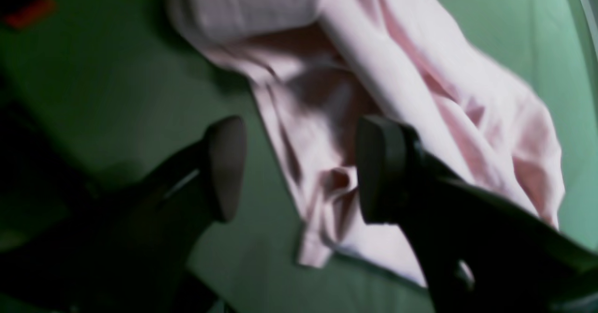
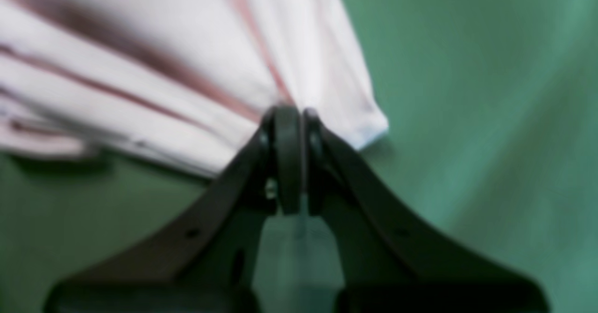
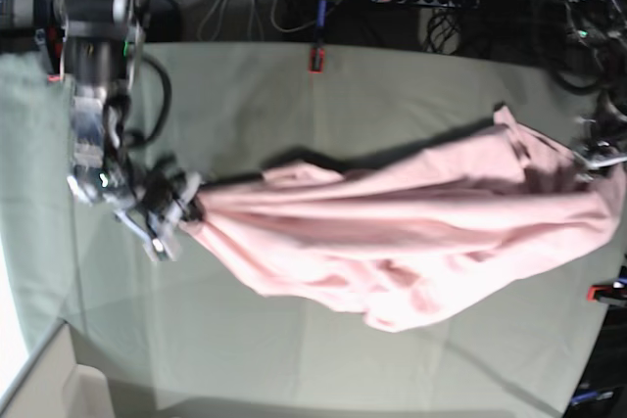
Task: Layout the t-shirt on the table in an organized manner, then fold the t-shirt properly
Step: 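Pull the shirt apart, left gripper dragging its end away from the right, then stretch the shirt lengthwise between both grippers and lay it down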
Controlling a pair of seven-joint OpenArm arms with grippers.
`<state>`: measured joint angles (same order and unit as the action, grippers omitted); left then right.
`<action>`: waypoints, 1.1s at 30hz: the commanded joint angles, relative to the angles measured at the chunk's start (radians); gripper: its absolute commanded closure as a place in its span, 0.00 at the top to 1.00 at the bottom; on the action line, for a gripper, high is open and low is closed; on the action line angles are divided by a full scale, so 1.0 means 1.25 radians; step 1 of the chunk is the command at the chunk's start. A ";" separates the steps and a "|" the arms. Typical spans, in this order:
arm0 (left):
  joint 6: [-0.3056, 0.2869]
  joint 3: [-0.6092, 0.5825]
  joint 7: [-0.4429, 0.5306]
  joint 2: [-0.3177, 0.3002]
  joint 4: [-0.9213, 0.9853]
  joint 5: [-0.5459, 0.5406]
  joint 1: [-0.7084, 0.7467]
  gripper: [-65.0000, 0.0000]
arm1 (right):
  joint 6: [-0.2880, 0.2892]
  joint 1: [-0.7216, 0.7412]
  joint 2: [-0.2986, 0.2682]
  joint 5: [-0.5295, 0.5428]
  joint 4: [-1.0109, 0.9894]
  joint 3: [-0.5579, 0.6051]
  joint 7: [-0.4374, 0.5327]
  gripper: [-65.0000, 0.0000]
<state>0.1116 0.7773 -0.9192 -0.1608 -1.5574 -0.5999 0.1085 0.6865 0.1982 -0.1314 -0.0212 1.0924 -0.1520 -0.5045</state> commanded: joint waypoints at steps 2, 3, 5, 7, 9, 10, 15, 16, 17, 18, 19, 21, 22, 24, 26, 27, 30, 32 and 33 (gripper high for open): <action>-0.002 -0.038 0.008 0.006 -0.010 -0.003 -0.008 0.57 | 0.009 -0.055 -0.006 0.021 0.146 -0.001 0.009 0.00; -0.002 -0.063 0.008 0.016 -0.010 -0.003 -0.008 0.57 | 0.009 -0.090 -0.006 0.020 0.203 -0.001 0.009 0.00; -0.002 -0.107 0.008 0.034 -0.009 -0.003 -0.009 0.57 | 0.009 -0.141 -0.006 0.020 0.285 -0.001 0.008 0.00; 0.001 -0.151 0.008 0.045 -0.009 -0.002 -0.010 0.57 | 0.009 -0.176 -0.006 0.019 0.339 -0.007 0.005 0.00; 0.005 -0.187 0.008 0.047 -0.009 -0.002 -0.005 0.57 | 0.009 -0.194 -0.006 0.018 0.368 -0.031 0.005 0.00; 0.006 -0.199 0.008 0.047 -0.009 -0.002 -0.004 0.56 | 0.009 -0.196 -0.006 0.018 0.371 -0.045 0.005 0.00; 0.006 -0.203 0.008 0.042 -0.010 -0.002 0.034 0.56 | 0.009 -0.194 -0.006 0.018 0.369 -0.120 0.005 0.00; 0.006 -0.203 0.008 0.041 -0.010 -0.002 0.043 0.56 | 0.009 -0.194 -0.006 0.018 0.369 -0.138 0.005 0.00; 0.006 -0.203 0.008 0.041 -0.009 -0.002 0.048 0.56 | 0.009 -0.189 -0.006 0.018 0.369 -0.155 0.005 0.00; 0.006 -0.203 0.008 0.041 -0.009 -0.002 0.051 0.56 | 0.009 -0.178 -0.006 0.018 0.369 -0.172 0.005 0.00; 0.005 -0.203 0.008 0.041 -0.009 -0.002 0.055 0.56 | 0.009 -0.171 -0.006 0.018 0.369 -0.190 0.005 0.00; 0.005 -0.208 0.008 0.042 -0.009 -0.002 0.061 0.56 | 0.009 -0.169 -0.005 0.018 0.369 -0.223 0.004 0.00; 0.005 -0.209 0.008 0.045 -0.009 -0.002 0.065 0.56 | 0.009 -0.168 -0.003 0.018 0.369 -0.239 0.004 0.00; 0.005 -0.210 0.008 0.046 -0.009 -0.002 0.071 0.56 | 0.009 -0.167 -0.002 0.018 0.369 -0.267 0.004 0.00; 0.005 -0.211 0.008 0.047 -0.009 -0.002 0.082 0.56 | 0.009 -0.167 -0.002 0.018 0.369 -0.280 0.004 0.00; 0.002 -0.211 0.008 0.047 -0.009 -0.002 0.088 0.56 | 0.009 -0.167 -0.002 0.018 0.369 -0.290 0.004 0.00; 0.001 -0.211 0.008 0.045 -0.009 -0.002 0.103 0.56 | 0.009 -0.167 -0.002 0.018 0.369 -0.326 0.004 0.00; 0.001 -0.211 0.008 0.041 -0.009 -0.002 0.108 0.56 | 0.009 -0.167 -0.002 0.018 0.369 -0.345 0.004 0.00; 0.001 -0.211 0.007 0.041 -0.009 -0.002 0.108 0.56 | 0.009 -0.167 -0.002 0.018 0.369 -0.354 0.004 0.00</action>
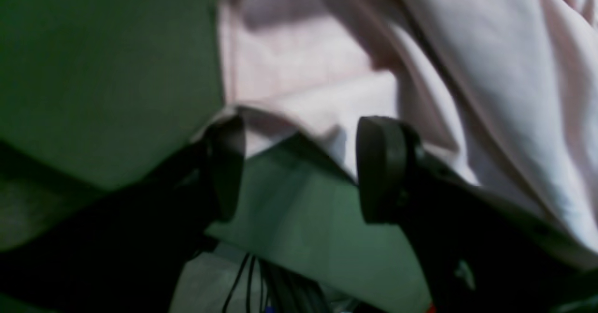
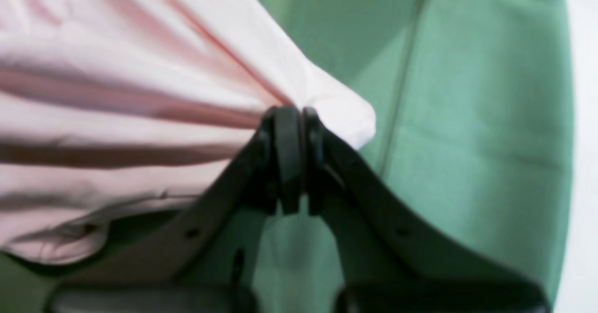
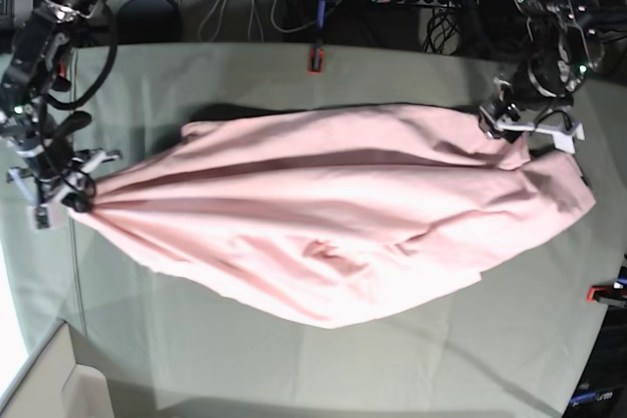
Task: Layout the t-shirt on the table in an organized manner, then fold the t-shirt properly
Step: 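Stretch the shirt lengthwise between both grippers and lay it down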
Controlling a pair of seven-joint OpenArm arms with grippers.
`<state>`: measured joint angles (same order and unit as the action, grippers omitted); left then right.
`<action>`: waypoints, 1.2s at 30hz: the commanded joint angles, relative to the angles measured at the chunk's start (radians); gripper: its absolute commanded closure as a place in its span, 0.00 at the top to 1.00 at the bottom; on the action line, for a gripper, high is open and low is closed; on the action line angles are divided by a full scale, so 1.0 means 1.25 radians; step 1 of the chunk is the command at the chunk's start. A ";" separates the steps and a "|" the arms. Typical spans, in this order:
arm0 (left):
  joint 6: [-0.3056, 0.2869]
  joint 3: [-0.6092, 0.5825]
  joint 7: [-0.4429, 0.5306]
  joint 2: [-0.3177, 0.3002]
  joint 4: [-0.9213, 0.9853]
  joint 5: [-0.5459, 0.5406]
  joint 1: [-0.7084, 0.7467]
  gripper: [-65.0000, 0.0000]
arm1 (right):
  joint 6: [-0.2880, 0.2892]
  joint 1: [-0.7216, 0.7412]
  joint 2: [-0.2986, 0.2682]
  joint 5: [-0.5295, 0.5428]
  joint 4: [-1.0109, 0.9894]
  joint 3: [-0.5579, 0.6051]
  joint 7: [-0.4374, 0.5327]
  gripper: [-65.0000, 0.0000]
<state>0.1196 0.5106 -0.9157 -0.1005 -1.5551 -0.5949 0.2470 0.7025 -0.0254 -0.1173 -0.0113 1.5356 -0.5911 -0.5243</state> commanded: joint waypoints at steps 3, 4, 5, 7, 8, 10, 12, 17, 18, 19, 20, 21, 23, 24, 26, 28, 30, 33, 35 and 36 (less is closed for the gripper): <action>-0.005 0.003 0.004 -0.007 -0.010 -0.006 0.003 0.56 | -0.003 0.012 -0.014 0.010 0.014 -0.018 0.020 0.00; -0.005 0.003 0.004 -0.007 -0.010 -0.006 0.003 0.56 | -0.003 0.012 -0.014 0.010 0.014 -0.018 0.020 0.00; -0.005 0.003 0.004 -0.007 0.000 -0.006 0.001 0.56 | -0.003 0.009 -0.014 0.010 0.014 -0.018 0.020 0.00; -0.005 0.003 0.005 -0.007 0.034 -0.006 -0.008 0.56 | -0.003 0.002 -0.014 0.010 0.018 -0.018 0.020 0.00; -0.005 0.003 0.005 -0.005 0.054 -0.006 -0.015 0.56 | -0.003 0.000 -0.012 0.010 0.018 -0.018 0.020 0.00; -0.005 0.002 0.005 -0.004 0.090 -0.006 -0.031 0.56 | -0.003 -0.013 -0.012 0.010 0.019 -0.015 0.020 0.00; -0.007 0.002 0.005 -0.007 0.129 -0.006 -0.044 0.56 | -0.003 -0.020 -0.012 0.010 0.019 -0.013 0.020 0.00; -0.008 0.009 0.005 -0.009 0.157 -0.007 -0.063 0.35 | -0.003 -0.032 -0.012 0.010 0.020 -0.016 0.020 0.00; -0.008 0.011 0.008 -0.010 0.155 -0.010 -0.066 0.24 | -0.003 -0.032 -0.012 0.010 0.020 -0.016 0.020 0.00; -0.009 0.011 0.015 -0.016 0.147 -0.011 -0.069 0.14 | -0.003 -0.033 -0.012 0.010 0.020 -0.016 0.020 0.00; -0.009 0.011 0.024 -0.026 0.133 -0.012 -0.068 0.03 | -0.003 -0.039 -0.012 0.010 0.020 -0.016 0.020 0.00; -0.009 0.011 0.029 -0.033 0.120 -0.012 -0.064 0.00 | -0.003 -0.048 -0.012 0.010 0.020 -0.015 0.020 0.00; -0.009 0.021 0.041 -0.039 0.096 -0.012 -0.064 0.03 | -0.003 -0.059 -0.012 0.010 0.025 -0.011 0.020 0.00; -0.009 0.048 0.043 -0.042 0.083 -0.012 -0.063 0.01 | -0.003 -0.061 -0.011 0.011 0.027 -0.011 0.020 0.00; -0.009 0.120 0.043 -0.042 0.069 -0.013 -0.064 0.00 | -0.003 -0.082 0.007 0.011 0.027 -0.010 0.020 0.00; -0.009 0.181 0.043 -0.042 0.064 -0.013 -0.069 0.00 | -0.003 -0.093 0.022 0.011 0.032 -0.010 0.020 0.00; -0.009 0.223 0.042 -0.045 0.056 -0.013 -0.087 0.00 | -0.003 -0.110 0.038 0.011 0.041 -0.010 0.020 0.00; -0.009 0.288 0.037 -0.070 0.048 -0.013 -0.099 0.00 | -0.003 -0.140 0.076 0.011 0.087 -0.010 0.020 0.08; -0.009 0.304 0.037 -0.077 0.047 -0.014 -0.100 0.00 | -0.003 -0.163 0.098 0.011 0.126 -0.010 0.020 0.18; -0.009 0.309 0.037 -0.079 0.047 -0.014 -0.100 0.00 | -0.003 -0.174 0.107 0.011 0.143 -0.010 0.020 0.22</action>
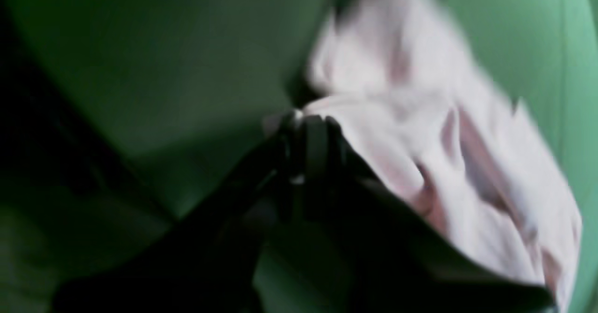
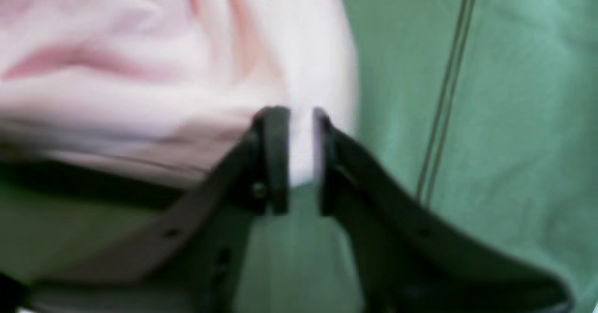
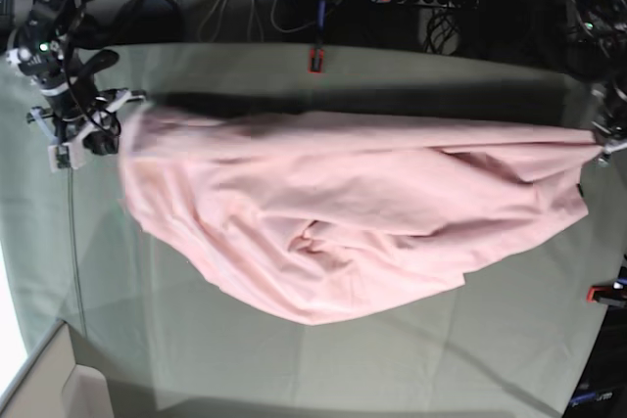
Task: Layout the t-shirt on the table in an organized manner, then fold the t-shirt properly
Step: 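Stretch the shirt lengthwise between both grippers and lay it down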
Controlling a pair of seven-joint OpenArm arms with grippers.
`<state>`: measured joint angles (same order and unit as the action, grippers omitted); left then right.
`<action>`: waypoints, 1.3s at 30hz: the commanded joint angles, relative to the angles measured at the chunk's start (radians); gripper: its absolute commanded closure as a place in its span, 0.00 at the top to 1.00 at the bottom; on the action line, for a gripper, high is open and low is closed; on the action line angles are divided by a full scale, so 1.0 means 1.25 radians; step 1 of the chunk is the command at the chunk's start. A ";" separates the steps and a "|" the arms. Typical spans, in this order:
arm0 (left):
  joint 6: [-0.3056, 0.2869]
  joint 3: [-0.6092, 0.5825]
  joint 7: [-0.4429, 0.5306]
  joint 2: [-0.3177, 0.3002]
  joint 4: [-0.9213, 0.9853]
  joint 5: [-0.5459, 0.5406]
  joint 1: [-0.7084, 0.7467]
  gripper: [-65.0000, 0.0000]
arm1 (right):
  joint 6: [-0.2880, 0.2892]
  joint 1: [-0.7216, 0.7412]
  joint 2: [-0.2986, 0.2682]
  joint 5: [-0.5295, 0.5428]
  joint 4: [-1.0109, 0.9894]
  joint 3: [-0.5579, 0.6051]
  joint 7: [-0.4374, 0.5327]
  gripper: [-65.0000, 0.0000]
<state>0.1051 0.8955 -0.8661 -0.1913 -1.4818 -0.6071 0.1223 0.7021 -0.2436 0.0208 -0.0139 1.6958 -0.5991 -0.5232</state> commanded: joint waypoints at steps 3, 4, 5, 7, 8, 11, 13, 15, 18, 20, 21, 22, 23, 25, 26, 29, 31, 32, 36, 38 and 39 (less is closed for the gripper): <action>0.002 0.043 -0.002 -0.021 -0.012 -0.005 0.001 0.00 | -0.003 -0.040 0.036 0.013 0.064 -0.004 0.020 0.30; 0.002 0.056 -0.002 -0.021 -0.012 -0.005 0.003 0.00 | -0.003 -0.055 0.047 0.013 0.076 -0.004 0.020 0.32; 0.002 0.067 -0.002 -0.021 -0.012 -0.005 0.005 0.00 | -0.003 -0.066 0.054 0.013 0.085 -0.004 0.020 0.32; 0.002 0.085 -0.002 -0.022 -0.012 -0.005 0.006 0.00 | -0.003 -0.076 0.067 0.013 0.091 -0.003 0.020 0.32; 0.002 0.093 -0.002 -0.023 -0.012 -0.005 0.006 0.00 | -0.003 -0.078 0.071 0.013 0.092 -0.003 0.020 0.32; 0.002 0.121 -0.002 -0.026 -0.012 -0.005 0.006 0.00 | -0.003 -0.073 0.071 0.013 0.089 -0.003 0.020 0.32; 0.002 0.125 -0.002 -0.026 -0.012 -0.005 0.007 0.00 | -0.003 -0.067 0.071 0.013 0.089 -0.003 0.020 0.33; 0.002 0.125 -0.002 -0.026 -0.012 -0.005 0.007 0.00 | -0.003 -0.043 0.071 0.012 0.087 -0.003 0.019 0.33; 0.002 0.125 -0.002 -0.021 -0.007 -0.005 0.012 0.00 | -0.003 -0.027 0.071 0.012 0.086 -0.001 0.019 0.40; 0.002 0.124 -0.002 -0.019 -0.003 -0.005 0.021 0.00 | -0.003 -0.007 0.066 0.012 0.078 0.027 0.019 0.45; 0.002 0.120 -0.002 -0.017 -0.002 -0.005 0.022 0.00 | -0.003 0.002 0.056 0.012 0.069 0.040 0.019 0.47; 0.002 0.120 -0.002 -0.011 -0.002 -0.005 0.023 0.00 | -0.003 0.009 0.047 0.012 0.060 0.050 0.019 0.49; 0.002 0.120 -0.002 -0.003 -0.002 -0.005 0.023 0.00 | -0.003 0.024 0.038 0.012 0.044 0.064 0.019 0.52; 0.002 0.120 -0.002 0.000 -0.003 -0.005 0.023 0.00 | -0.003 0.056 0.032 0.012 0.003 0.085 0.019 0.55; 0.002 0.120 -0.002 0.003 -0.003 -0.005 0.023 0.00 | -0.003 0.076 0.021 0.012 -0.023 0.091 0.019 0.57; 0.002 0.120 -0.004 0.003 -0.002 -0.005 0.024 0.00 | -0.003 0.149 0.000 0.011 -0.106 0.110 0.019 0.59; 0.002 0.120 -0.004 0.004 -0.002 -0.005 0.024 0.00 | -0.003 0.187 -0.018 0.011 -0.152 0.117 0.019 0.59; 0.002 0.120 -0.004 0.004 -0.002 -0.005 0.024 0.00 | -0.003 0.207 -0.028 0.011 -0.175 0.119 0.019 0.59; 0.002 0.120 -0.004 0.004 -0.002 -0.003 0.035 0.00 | -0.003 0.275 -0.065 0.011 -0.300 0.142 0.019 0.59; 0.002 0.120 -0.004 0.004 -0.002 -0.003 0.035 0.00 | -0.003 0.292 -0.079 0.011 -0.354 0.150 0.019 0.59; 0.002 0.120 -0.004 0.004 -0.002 -0.003 0.035 0.00 | -0.003 0.299 -0.082 0.011 -0.375 0.150 0.019 0.59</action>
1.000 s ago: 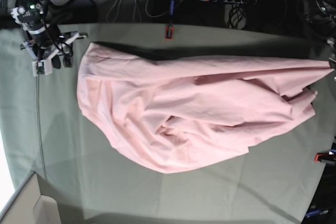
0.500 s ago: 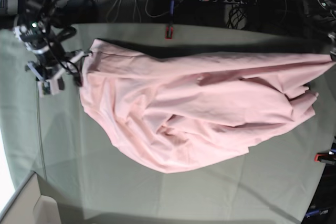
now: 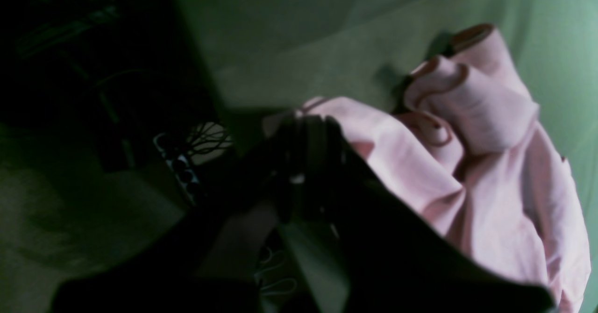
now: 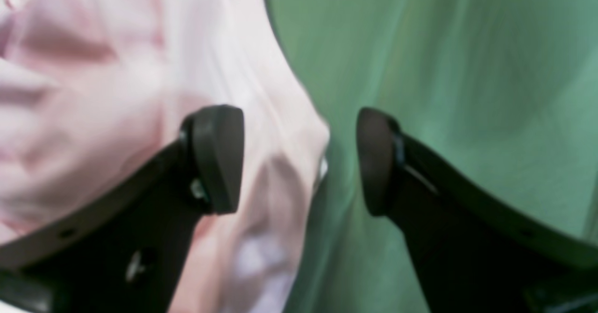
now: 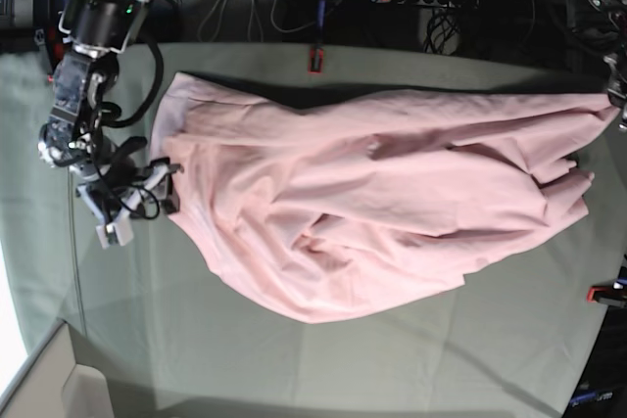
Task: Layout the t-shirt on the table in an organized manner, then fold the t-shirt properly
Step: 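Stretch the shirt lengthwise between both grippers and lay it down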
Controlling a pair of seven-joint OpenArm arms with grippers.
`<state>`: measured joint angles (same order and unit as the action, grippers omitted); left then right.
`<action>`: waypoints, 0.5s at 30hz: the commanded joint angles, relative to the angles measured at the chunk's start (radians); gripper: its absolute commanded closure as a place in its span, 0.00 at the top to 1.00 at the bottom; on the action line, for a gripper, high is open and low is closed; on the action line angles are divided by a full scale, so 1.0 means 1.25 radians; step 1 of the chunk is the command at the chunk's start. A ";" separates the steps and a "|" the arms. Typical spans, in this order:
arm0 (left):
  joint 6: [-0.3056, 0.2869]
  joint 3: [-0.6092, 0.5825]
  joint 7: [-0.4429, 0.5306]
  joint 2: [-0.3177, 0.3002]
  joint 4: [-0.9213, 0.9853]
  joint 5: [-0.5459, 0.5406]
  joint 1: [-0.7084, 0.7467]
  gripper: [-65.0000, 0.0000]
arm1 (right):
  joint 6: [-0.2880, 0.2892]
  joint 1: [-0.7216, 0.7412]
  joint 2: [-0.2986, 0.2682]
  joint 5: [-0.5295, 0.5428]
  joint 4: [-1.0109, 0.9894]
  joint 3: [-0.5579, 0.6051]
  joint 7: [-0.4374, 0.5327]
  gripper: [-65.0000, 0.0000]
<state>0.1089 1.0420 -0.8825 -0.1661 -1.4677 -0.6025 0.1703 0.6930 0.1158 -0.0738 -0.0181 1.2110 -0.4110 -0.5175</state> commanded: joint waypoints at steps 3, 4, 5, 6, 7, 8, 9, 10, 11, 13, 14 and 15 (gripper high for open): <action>-0.001 0.003 0.012 -0.016 -0.013 -0.007 -0.004 0.00 | 0.004 0.020 -0.009 0.014 -0.028 -0.001 0.016 0.59; -0.001 0.003 0.012 -0.016 -0.013 -0.007 -0.007 0.00 | 0.004 0.020 -0.009 0.014 -0.029 -0.001 0.016 0.58; -0.001 0.003 0.012 -0.016 -0.013 -0.007 -0.009 0.00 | 0.004 0.020 -0.008 0.014 -0.029 -0.001 0.016 0.58; -0.001 0.003 0.012 -0.016 -0.013 -0.006 -0.010 0.00 | 0.004 0.018 -0.008 0.014 -0.029 -0.001 0.016 0.57; -0.001 0.003 0.012 -0.016 -0.013 -0.006 -0.012 0.00 | 0.004 0.018 -0.007 0.014 -0.029 -0.001 0.016 0.55; -0.001 0.003 0.012 -0.016 -0.013 -0.007 -0.013 0.00 | 0.004 0.017 -0.007 0.014 -0.029 -0.001 0.016 0.51; -0.001 0.003 0.013 -0.016 -0.013 -0.007 -0.013 0.00 | 0.004 0.016 -0.005 0.014 -0.029 -0.001 0.016 0.44; -0.001 0.003 0.013 -0.016 -0.013 -0.007 -0.014 0.00 | 0.004 0.015 -0.005 0.014 -0.028 -0.001 0.016 0.35; -0.001 0.003 0.013 -0.016 -0.013 -0.007 -0.020 0.00 | 0.004 0.014 -0.005 0.015 -0.027 -0.001 0.016 0.22; -0.001 0.003 0.011 -0.016 -0.013 -0.001 -0.030 0.00 | 0.004 0.012 -0.005 0.015 -0.025 -0.004 0.016 0.00; -0.001 0.003 0.011 -0.016 -0.013 -0.002 -0.031 0.00 | 0.004 0.010 -0.009 0.015 -0.021 -0.006 0.014 0.00; -0.001 0.003 0.011 -0.016 -0.013 -0.005 -0.033 0.00 | 0.004 0.004 -0.009 0.015 -0.007 -0.007 0.014 0.00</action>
<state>0.1089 1.0416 -0.8818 -0.1665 -1.4677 -0.6018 0.1326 0.6930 0.1043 -0.0742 -0.0196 1.1812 -0.4168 -0.5232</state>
